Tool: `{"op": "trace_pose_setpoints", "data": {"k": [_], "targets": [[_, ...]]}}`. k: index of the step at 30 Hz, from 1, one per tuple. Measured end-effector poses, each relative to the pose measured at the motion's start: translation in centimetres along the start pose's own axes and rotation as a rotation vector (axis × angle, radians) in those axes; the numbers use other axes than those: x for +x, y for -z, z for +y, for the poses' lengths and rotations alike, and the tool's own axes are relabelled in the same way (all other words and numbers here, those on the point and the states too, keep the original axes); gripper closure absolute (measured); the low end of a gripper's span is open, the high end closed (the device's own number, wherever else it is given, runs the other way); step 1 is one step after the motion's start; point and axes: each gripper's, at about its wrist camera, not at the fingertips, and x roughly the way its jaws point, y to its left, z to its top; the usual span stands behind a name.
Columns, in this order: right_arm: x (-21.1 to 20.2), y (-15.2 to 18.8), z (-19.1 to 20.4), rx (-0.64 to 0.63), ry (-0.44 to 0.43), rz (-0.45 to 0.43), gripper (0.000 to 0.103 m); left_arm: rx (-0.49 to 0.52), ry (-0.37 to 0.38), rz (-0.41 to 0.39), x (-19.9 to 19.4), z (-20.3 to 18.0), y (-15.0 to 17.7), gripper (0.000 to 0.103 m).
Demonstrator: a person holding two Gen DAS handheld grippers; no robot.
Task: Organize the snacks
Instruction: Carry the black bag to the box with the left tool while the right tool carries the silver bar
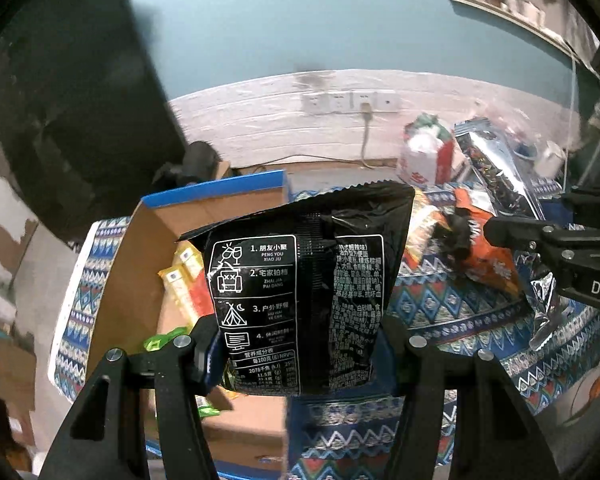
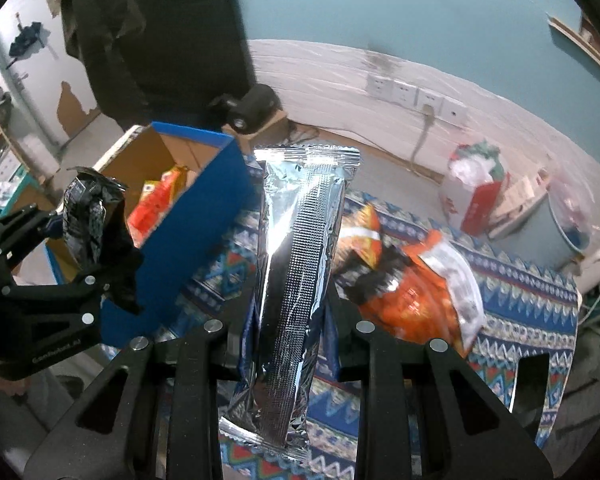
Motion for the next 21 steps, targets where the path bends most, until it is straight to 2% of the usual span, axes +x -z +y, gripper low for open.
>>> {"op": "trace_pose_setpoints", "data": {"k": [8, 21], "targets": [[2.1, -2.6, 3.7, -0.044, -0.041, 0.006, 0.077, -0.090, -0.034, 0.010, 0.6, 4.6, 0.7, 0.042], [5.2, -6.0, 8.8, -0.091, -0.088, 0.021, 0.077, -0.193, -0.080, 0.049, 2.3, 10.2, 2.1, 0.042]]}}
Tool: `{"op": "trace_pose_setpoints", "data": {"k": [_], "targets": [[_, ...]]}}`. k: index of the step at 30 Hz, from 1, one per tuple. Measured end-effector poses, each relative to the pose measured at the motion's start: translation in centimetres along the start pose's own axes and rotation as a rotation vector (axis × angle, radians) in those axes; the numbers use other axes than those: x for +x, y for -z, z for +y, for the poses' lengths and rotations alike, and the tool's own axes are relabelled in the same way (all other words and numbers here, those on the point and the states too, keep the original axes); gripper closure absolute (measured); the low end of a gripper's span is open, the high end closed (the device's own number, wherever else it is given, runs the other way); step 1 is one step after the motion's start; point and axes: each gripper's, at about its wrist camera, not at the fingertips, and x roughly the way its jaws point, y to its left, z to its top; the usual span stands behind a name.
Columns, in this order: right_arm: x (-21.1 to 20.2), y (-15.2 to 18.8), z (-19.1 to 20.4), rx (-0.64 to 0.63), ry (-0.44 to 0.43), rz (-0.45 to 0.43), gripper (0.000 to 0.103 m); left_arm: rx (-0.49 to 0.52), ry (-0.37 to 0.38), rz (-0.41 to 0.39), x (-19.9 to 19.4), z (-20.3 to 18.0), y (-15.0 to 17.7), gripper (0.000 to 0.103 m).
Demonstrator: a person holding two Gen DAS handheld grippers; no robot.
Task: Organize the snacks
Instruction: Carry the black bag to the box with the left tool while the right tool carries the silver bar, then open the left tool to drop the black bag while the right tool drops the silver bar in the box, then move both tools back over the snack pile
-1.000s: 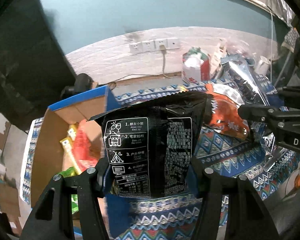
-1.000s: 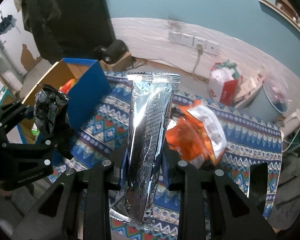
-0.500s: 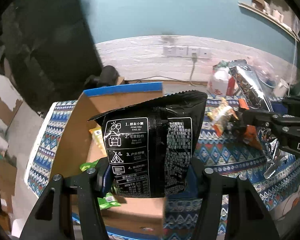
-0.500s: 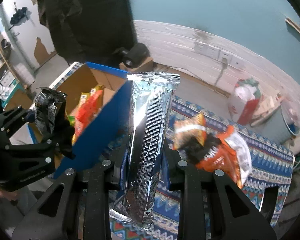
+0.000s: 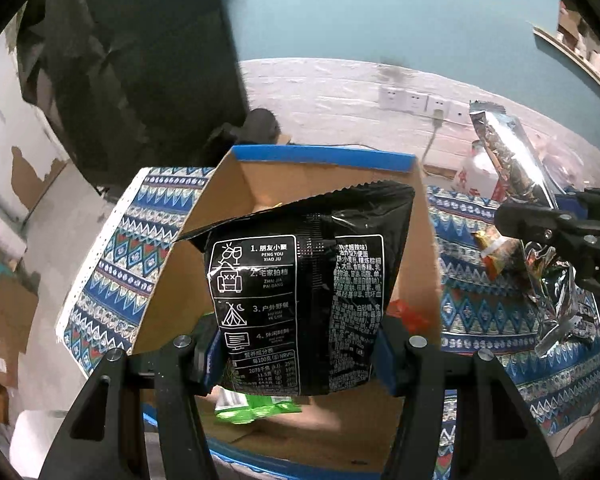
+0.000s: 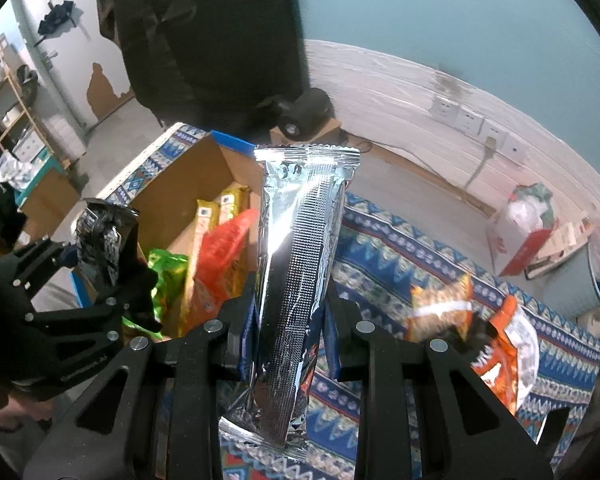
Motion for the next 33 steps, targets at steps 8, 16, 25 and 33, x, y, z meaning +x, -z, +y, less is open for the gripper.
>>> {"op": "trace_pose_setpoints", "data": {"k": [8, 16, 25, 33], "targets": [[1.8, -1.7, 2.9, -0.016, -0.043, 0.017, 0.077, -0.037, -0.030, 0.031, 1.3, 2.4, 0.3, 0.042], [3.7, -2.8, 5.6, -0.032, -0.082, 0.042, 0.077, -0.062, -0.082, 0.079, 2.4, 4.6, 0.6, 0.039], [6.5, -3.2, 7.9, -0.053, -0.104, 0.088, 0.077, -0.082, -0.133, 0.073, 1.5, 6.5, 1.1, 0.022], [8.0, -3.3, 8.8, -0.054, -0.133, 0.117, 0.076, -0.089, -0.143, 0.076, 0.7, 7.3, 1.5, 0.022]]}}
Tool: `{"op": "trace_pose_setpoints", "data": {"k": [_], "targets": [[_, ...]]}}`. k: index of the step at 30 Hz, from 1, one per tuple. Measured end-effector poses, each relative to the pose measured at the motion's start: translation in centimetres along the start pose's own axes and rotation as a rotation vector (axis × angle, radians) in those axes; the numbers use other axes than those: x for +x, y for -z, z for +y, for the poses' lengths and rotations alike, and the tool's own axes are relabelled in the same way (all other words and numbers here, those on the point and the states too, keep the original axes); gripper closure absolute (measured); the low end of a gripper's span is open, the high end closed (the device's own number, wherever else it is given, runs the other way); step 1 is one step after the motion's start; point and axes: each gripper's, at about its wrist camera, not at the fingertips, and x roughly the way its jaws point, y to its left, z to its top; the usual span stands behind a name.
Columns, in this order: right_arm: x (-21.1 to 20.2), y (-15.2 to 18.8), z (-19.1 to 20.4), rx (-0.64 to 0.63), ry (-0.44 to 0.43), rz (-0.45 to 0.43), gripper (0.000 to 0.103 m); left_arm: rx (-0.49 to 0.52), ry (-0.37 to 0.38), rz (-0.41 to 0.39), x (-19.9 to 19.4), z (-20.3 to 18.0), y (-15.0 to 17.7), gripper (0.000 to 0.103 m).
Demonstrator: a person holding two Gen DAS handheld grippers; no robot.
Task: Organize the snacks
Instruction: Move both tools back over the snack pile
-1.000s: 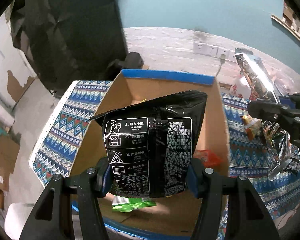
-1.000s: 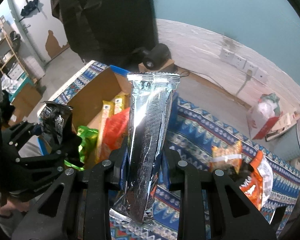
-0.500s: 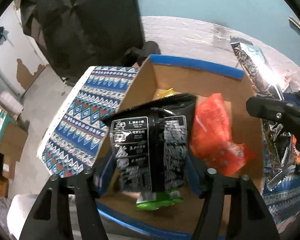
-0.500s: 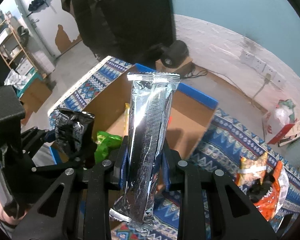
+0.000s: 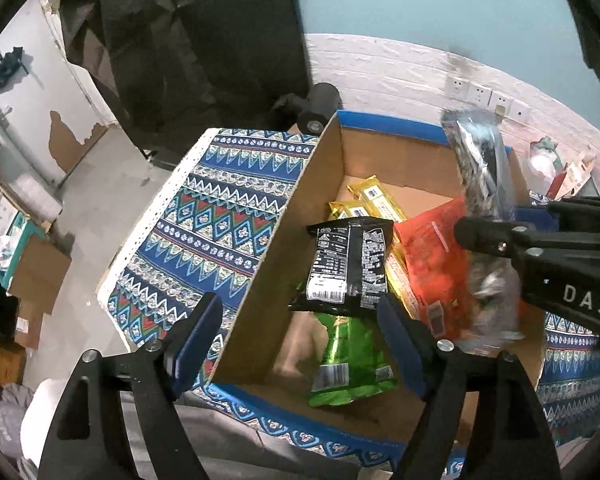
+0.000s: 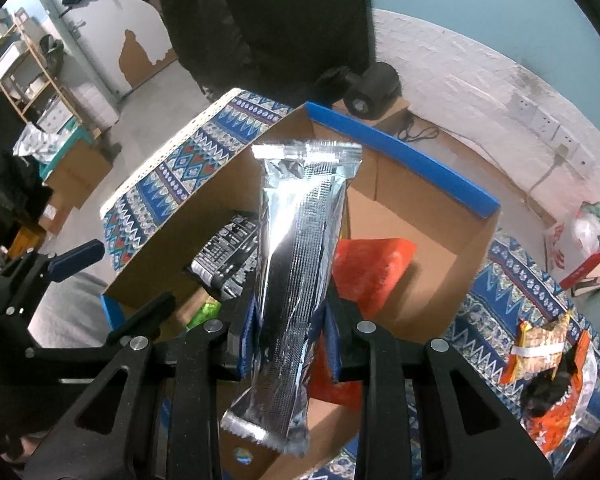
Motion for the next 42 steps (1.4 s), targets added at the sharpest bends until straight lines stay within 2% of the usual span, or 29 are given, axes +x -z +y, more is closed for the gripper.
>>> {"op": "trace_pose_setpoints", "data": {"k": [2, 4, 13, 21, 38, 42], "targets": [[0.0, 0.0, 0.0, -0.001, -0.007, 0.004, 0.071, 0.001, 0.000, -0.005, -0.3, 0.1, 0.0, 0.022], [-0.2, 0.1, -0.1, 0.004, -0.007, -0.002, 0.058, 0.003, 0.003, -0.011, -0.7, 0.0, 0.0, 0.022], [-3.1, 1.6, -1.7, 0.013, 0.031, -0.042, 0.042, 0.036, 0.055, -0.034, -1.9, -1.9, -0.1, 0.022], [-6.3, 4.1, -4.9, 0.036, 0.088, -0.056, 0.038, 0.108, 0.147, -0.048, -3.2, -5.7, 0.0, 0.022], [-12.1, 11.7, -11.9, 0.097, 0.202, -0.044, 0.036, 0.353, 0.226, -0.068, -5.9, -16.0, 1.8, 0.022], [-13.5, 13.7, -13.9, 0.120, 0.225, -0.042, 0.033, 0.419, 0.238, -0.064, -6.2, -18.7, 2.5, 0.022]]}}
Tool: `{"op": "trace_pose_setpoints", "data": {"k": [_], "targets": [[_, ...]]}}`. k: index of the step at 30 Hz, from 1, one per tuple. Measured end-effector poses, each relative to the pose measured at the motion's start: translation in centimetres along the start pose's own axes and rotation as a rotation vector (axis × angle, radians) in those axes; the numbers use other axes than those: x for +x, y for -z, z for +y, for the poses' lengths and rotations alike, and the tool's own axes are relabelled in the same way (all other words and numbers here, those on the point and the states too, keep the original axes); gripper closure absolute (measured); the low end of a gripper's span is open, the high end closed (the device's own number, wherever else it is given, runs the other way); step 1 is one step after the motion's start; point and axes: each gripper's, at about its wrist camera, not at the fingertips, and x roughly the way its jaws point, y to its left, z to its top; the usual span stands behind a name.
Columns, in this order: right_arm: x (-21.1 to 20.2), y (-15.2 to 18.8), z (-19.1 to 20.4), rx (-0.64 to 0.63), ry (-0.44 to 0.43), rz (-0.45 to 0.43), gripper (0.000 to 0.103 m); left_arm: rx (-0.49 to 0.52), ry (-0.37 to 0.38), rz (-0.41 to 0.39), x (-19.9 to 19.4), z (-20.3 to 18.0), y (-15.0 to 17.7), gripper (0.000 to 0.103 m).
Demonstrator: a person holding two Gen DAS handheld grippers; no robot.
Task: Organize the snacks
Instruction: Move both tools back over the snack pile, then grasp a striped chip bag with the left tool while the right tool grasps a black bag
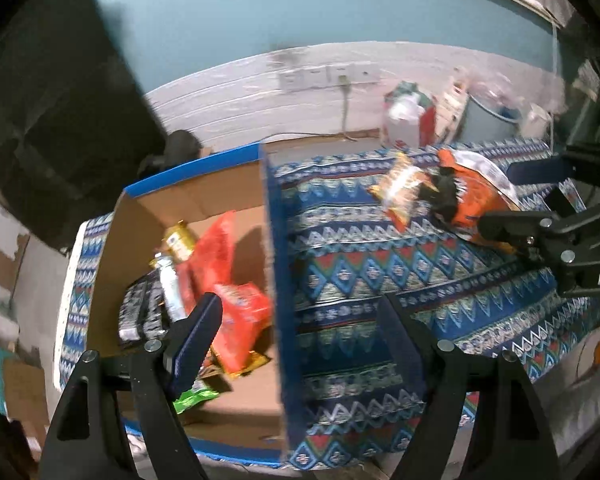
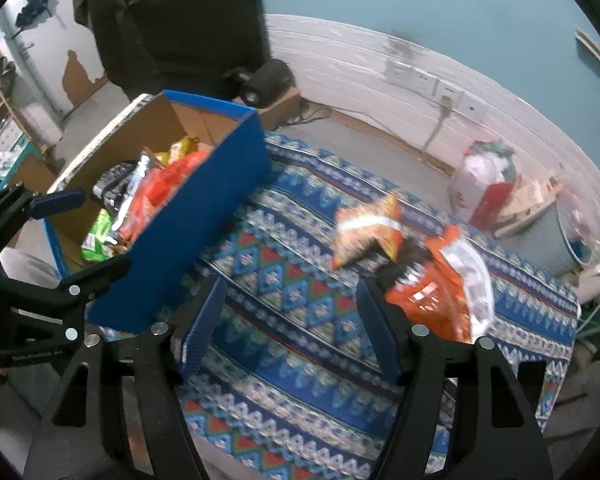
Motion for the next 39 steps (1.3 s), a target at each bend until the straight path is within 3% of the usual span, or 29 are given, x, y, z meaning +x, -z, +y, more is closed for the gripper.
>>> {"op": "trace_pose_setpoints", "data": {"k": [12, 23, 31, 39], "targets": [[0.0, 4.6, -7.6, -0.023, 0.063, 0.132, 0.031, 0.155, 0.066, 0.046, 1.6, -5.4, -3.6, 0.022], [4.8, 7.9, -15.5, -0.072, 0.067, 0.335, 0.030, 0.356, 0.123, 0.095, 6.1, -9.2, -5.7, 0.022], [9.4, 11.2, -17.2, -0.148, 0.029, 0.459, 0.030, 0.357, 0.173, 0.161, 9.8, -9.9, -4.9, 0.022], [10.8, 12.2, -17.0, -0.189, -0.018, 0.484, 0.029, 0.347, 0.188, 0.196, 11.8, -10.2, -5.2, 0.022]]}}
